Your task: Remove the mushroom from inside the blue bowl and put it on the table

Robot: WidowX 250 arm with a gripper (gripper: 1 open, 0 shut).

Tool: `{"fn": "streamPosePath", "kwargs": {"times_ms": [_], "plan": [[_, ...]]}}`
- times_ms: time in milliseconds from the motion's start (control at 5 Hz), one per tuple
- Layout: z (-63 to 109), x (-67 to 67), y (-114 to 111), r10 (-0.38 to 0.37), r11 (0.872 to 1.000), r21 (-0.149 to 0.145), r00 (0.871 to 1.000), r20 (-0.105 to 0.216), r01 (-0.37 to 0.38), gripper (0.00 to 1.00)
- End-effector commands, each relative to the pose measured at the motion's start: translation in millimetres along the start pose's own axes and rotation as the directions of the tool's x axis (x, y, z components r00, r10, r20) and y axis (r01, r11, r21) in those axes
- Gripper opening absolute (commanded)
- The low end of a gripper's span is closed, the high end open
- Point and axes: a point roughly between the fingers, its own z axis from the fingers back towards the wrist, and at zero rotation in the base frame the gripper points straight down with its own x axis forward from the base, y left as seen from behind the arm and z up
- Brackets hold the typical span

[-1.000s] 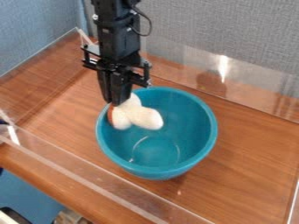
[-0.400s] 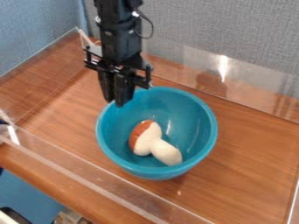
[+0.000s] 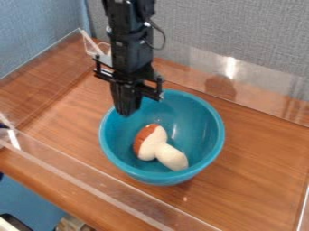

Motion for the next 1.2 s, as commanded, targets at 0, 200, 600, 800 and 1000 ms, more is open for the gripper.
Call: {"fn": "streamPosePath", "kwargs": {"times_ms": [0, 200, 600, 800, 1000], "plan": [[5.8, 0.4, -4.6, -0.017, 1.0, 0.013, 1.0, 0.026, 0.016, 0.0], [6.1, -0.9, -7.9, -0.027, 1.0, 0.014, 0.999, 0.027, 0.027, 0.0], [7.1, -2.1, -13.9, -0.049, 0.999, 0.016, 0.998, 0.031, 0.048, 0.0], [7.3, -2.6, -15.3, -0.056, 0.998, 0.018, 0.998, 0.032, 0.056, 0.0], [8.5, -3.1, -16.9, -0.064, 0.998, 0.02, 0.997, 0.035, 0.063, 0.0]]}}
